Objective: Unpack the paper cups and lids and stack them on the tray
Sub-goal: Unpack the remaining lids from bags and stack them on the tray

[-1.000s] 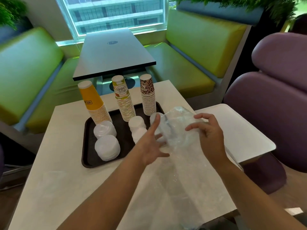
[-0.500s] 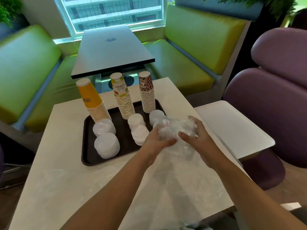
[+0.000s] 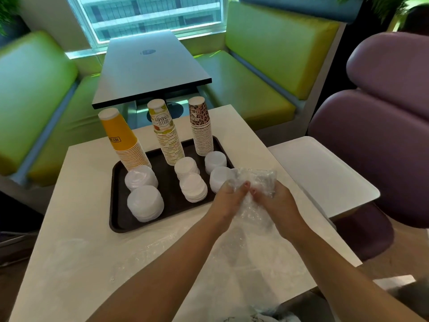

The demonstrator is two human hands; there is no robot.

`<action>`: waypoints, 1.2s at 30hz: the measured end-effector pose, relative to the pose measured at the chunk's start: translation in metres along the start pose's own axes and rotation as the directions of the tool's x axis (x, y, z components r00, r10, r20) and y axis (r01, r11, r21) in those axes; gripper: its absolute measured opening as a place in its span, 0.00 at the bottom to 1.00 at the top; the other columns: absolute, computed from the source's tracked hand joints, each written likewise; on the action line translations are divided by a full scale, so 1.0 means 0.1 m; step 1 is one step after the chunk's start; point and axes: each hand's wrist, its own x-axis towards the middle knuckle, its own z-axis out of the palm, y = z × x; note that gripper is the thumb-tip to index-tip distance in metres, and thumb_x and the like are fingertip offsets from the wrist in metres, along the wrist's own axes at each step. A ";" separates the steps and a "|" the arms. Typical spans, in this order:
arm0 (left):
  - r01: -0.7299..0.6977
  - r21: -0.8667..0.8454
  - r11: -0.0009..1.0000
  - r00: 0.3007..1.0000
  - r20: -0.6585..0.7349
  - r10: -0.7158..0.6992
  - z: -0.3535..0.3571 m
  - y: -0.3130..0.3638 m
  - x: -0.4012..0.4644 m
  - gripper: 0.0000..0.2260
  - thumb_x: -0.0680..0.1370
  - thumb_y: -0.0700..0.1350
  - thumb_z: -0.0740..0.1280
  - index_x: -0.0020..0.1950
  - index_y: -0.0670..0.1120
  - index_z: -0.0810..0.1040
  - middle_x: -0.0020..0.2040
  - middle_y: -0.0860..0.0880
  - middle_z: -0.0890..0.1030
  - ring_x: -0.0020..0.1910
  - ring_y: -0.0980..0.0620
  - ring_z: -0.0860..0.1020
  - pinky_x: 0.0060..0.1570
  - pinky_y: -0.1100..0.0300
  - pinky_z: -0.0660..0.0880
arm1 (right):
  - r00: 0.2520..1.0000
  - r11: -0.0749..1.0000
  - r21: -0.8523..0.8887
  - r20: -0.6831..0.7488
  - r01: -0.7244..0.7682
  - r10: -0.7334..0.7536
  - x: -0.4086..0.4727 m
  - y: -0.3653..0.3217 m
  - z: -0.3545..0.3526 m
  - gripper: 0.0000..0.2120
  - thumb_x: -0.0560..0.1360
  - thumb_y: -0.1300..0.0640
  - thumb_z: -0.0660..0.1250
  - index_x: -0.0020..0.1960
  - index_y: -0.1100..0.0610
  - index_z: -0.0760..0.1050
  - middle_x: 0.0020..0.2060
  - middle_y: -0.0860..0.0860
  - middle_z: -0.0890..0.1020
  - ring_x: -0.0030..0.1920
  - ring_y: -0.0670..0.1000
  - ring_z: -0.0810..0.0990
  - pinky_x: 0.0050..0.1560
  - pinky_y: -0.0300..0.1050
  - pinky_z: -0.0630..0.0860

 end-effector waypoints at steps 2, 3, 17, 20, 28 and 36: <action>0.006 0.007 1.000 1.000 -0.005 -0.006 0.03 -0.01 0.01 0.15 0.80 0.46 0.63 0.63 0.39 0.75 0.55 0.40 0.82 0.53 0.43 0.81 0.52 0.51 0.79 | 1.000 1.000 -0.021 -0.019 0.006 -0.006 0.01 0.02 -0.01 0.15 0.73 0.55 0.72 0.58 0.55 0.77 0.47 0.51 0.84 0.48 0.51 0.83 0.48 0.48 0.81; 0.002 0.006 1.000 1.000 0.004 -0.002 0.05 -0.02 0.01 0.15 0.80 0.45 0.63 0.63 0.39 0.75 0.55 0.40 0.82 0.53 0.44 0.81 0.52 0.52 0.79 | 0.999 0.999 -0.037 -0.032 0.009 -0.010 0.02 0.03 -0.02 0.14 0.73 0.56 0.72 0.57 0.56 0.77 0.46 0.51 0.84 0.47 0.51 0.83 0.48 0.49 0.81; 0.168 0.065 0.984 0.922 0.344 -0.181 0.11 0.19 0.05 0.15 0.79 0.34 0.63 0.61 0.50 0.75 0.50 0.46 0.79 0.45 0.51 0.78 0.43 0.59 0.76 | 0.993 0.968 0.245 0.093 0.047 -0.072 0.03 0.10 -0.51 0.17 0.76 0.59 0.68 0.63 0.63 0.74 0.57 0.59 0.81 0.58 0.60 0.80 0.57 0.57 0.77; 0.149 -0.033 0.988 0.926 0.356 -0.128 0.23 0.19 0.10 0.13 0.78 0.31 0.61 0.59 0.44 0.76 0.47 0.45 0.81 0.42 0.52 0.80 0.42 0.60 0.78 | 0.970 0.963 0.267 0.227 0.018 -0.081 0.01 0.10 -0.68 0.17 0.78 0.62 0.64 0.65 0.65 0.71 0.61 0.62 0.76 0.62 0.61 0.76 0.60 0.60 0.74; 0.069 0.017 0.997 0.936 0.344 -0.071 0.61 0.17 0.13 0.12 0.76 0.27 0.60 0.43 0.39 0.80 0.36 0.47 0.83 0.34 0.53 0.80 0.37 0.63 0.78 | 0.925 0.859 0.400 0.327 -0.320 0.192 -0.24 -0.08 -1.18 0.24 0.73 0.36 0.55 0.56 0.53 0.74 0.56 0.54 0.81 0.55 0.56 0.82 0.46 0.51 0.79; 0.051 0.266 0.963 0.873 0.456 -0.173 1.07 0.20 0.14 0.09 0.79 0.36 0.62 0.46 0.43 0.82 0.45 0.45 0.80 0.44 0.48 0.77 0.45 0.59 0.78 | 0.979 0.946 0.252 0.049 -0.203 0.197 -0.38 0.06 -1.61 0.07 0.78 0.65 0.61 0.45 0.58 0.76 0.51 0.53 0.82 0.42 0.49 0.80 0.39 0.40 0.78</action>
